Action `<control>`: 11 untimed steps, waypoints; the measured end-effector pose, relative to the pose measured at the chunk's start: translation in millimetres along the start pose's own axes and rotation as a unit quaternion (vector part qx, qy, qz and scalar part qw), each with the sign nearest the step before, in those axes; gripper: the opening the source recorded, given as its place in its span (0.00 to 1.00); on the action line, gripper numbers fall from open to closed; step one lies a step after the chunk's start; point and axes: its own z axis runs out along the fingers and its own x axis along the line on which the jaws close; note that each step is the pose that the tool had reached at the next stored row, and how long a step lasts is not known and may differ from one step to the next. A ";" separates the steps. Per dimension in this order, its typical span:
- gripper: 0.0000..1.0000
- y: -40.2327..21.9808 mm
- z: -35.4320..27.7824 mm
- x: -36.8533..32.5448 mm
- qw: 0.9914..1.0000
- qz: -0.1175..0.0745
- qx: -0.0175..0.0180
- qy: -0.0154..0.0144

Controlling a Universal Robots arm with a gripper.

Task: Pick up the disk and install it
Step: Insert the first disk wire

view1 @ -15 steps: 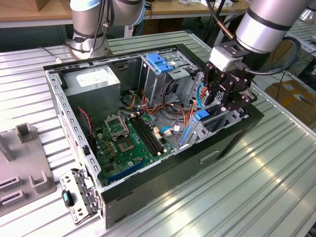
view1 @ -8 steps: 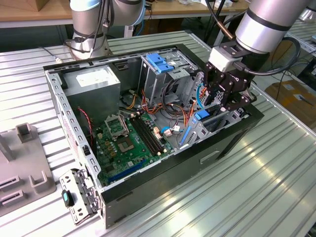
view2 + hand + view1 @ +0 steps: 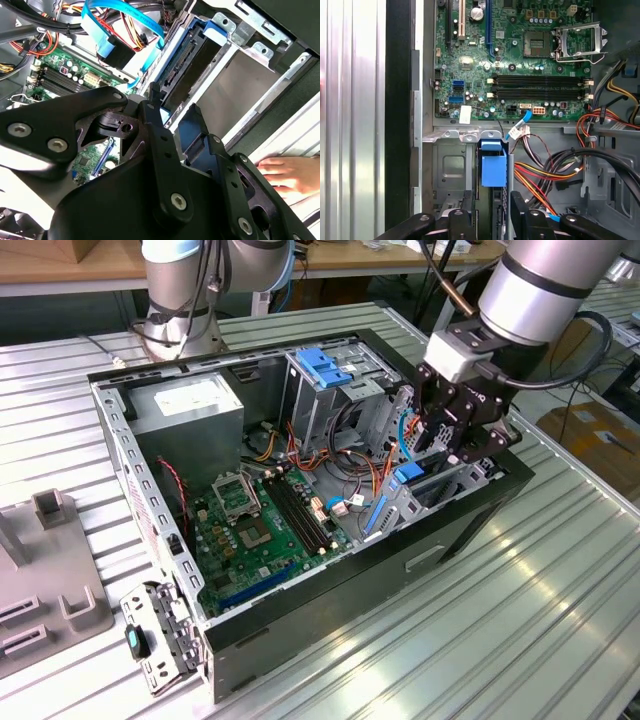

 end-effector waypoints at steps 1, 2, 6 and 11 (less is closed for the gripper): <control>0.43 0.0 -1.6 0.0 1.000 0.000 0.000 0.000; 0.43 0.0 -6.2 -0.1 1.000 0.000 0.000 0.000; 0.43 0.1 -12.2 -0.1 1.000 0.000 0.000 0.000; 0.43 0.0 -12.2 -0.1 1.000 0.000 0.000 0.000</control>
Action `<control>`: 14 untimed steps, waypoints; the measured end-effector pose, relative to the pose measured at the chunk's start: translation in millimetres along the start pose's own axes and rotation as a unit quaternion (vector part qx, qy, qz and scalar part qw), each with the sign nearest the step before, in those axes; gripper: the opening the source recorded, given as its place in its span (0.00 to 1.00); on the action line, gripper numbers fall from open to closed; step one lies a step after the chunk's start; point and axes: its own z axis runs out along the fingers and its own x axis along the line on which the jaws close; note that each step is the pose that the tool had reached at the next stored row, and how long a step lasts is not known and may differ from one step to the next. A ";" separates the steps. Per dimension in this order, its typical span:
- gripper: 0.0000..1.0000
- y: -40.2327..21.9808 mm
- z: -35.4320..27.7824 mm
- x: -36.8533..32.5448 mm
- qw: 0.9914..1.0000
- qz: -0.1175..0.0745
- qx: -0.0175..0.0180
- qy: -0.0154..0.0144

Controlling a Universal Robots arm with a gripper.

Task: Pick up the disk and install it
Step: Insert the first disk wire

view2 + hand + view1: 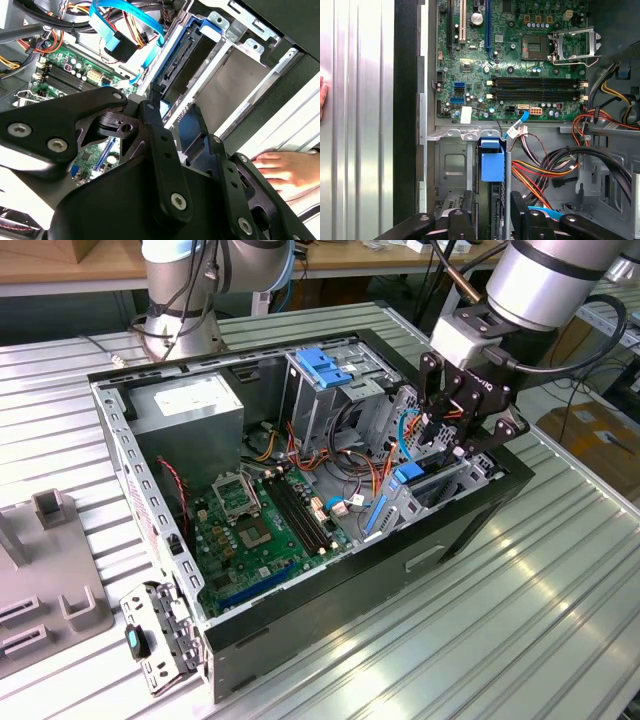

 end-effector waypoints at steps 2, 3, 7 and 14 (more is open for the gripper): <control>0.43 0.0 0.0 0.0 1.000 0.000 0.000 0.000; 0.43 0.0 0.0 0.0 1.000 0.000 0.000 0.000; 0.43 -0.8 -1.3 -0.2 1.000 0.000 0.000 0.000; 0.43 -5.6 -5.3 -0.4 1.000 0.000 0.000 0.000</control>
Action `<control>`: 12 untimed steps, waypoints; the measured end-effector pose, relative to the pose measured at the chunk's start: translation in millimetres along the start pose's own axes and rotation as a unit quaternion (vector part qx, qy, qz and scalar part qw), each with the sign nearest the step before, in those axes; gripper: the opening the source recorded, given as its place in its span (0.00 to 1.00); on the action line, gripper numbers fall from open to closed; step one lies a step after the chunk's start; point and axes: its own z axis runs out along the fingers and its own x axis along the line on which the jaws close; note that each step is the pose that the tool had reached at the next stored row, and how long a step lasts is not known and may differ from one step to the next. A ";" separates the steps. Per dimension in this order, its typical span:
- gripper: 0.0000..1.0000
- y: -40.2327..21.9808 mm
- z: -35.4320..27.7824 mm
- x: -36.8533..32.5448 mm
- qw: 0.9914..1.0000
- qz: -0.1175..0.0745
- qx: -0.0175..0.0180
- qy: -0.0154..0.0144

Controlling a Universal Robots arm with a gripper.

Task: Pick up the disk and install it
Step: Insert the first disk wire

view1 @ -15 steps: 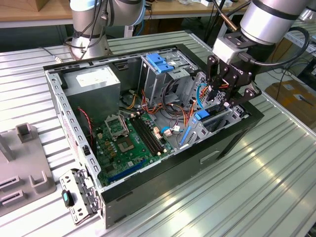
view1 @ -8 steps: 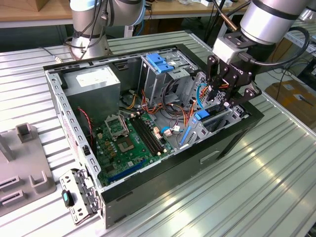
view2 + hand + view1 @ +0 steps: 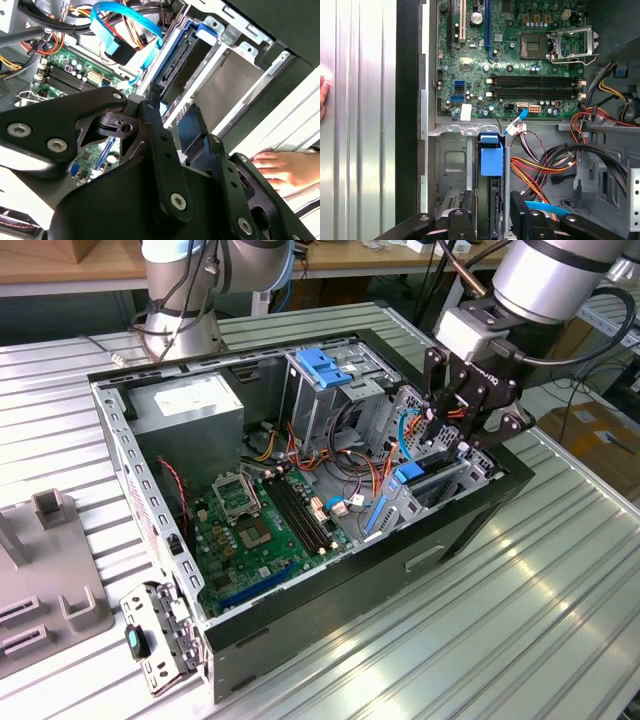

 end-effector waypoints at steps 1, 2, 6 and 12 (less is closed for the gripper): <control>0.43 -1.7 0.0 0.0 1.000 0.000 0.000 0.000; 0.43 -2.5 0.0 -0.1 1.000 0.000 0.000 0.000; 0.43 -3.5 -0.3 -5.2 1.000 0.000 0.000 0.000; 0.43 -4.0 -14.6 -10.5 1.000 0.000 0.000 0.000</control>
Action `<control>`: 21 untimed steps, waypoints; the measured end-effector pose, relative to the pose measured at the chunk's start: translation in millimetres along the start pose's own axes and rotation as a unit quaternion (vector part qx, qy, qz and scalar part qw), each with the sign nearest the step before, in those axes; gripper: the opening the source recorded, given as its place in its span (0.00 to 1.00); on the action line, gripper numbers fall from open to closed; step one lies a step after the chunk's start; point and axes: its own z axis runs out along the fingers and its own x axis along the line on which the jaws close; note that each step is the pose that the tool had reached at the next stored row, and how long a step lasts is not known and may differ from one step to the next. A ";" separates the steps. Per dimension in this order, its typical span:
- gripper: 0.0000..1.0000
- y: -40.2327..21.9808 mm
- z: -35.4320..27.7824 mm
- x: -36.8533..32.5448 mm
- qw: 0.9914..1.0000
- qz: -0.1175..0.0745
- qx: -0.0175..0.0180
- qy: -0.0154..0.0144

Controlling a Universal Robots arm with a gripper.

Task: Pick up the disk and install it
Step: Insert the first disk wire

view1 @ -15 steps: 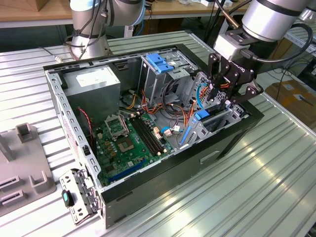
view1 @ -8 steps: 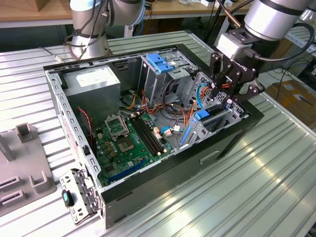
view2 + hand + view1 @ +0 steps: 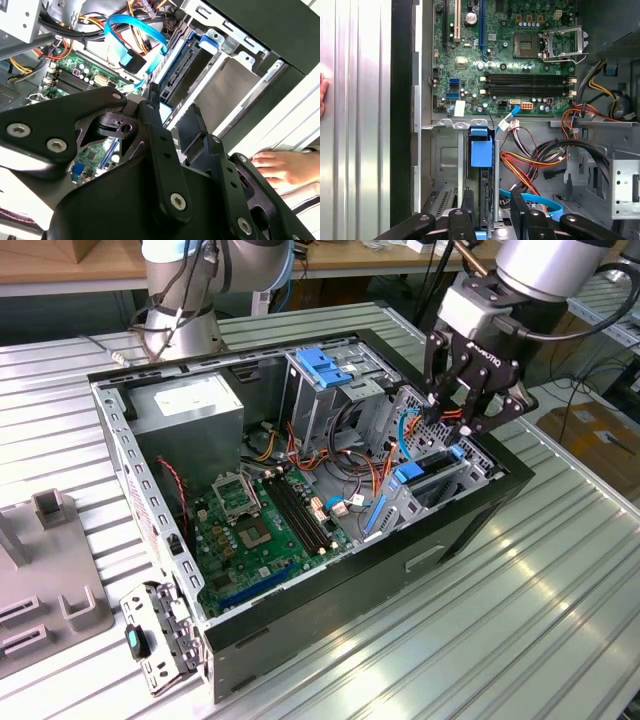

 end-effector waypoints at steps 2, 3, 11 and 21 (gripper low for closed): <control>0.43 -0.2 -2.7 -1.8 1.000 0.000 0.000 0.000; 0.43 -0.3 -3.8 -2.6 1.000 0.000 0.000 0.000; 0.43 -5.6 -4.7 -10.4 1.000 0.000 0.000 0.000; 0.43 -18.4 -4.5 -29.0 1.000 0.000 0.000 0.000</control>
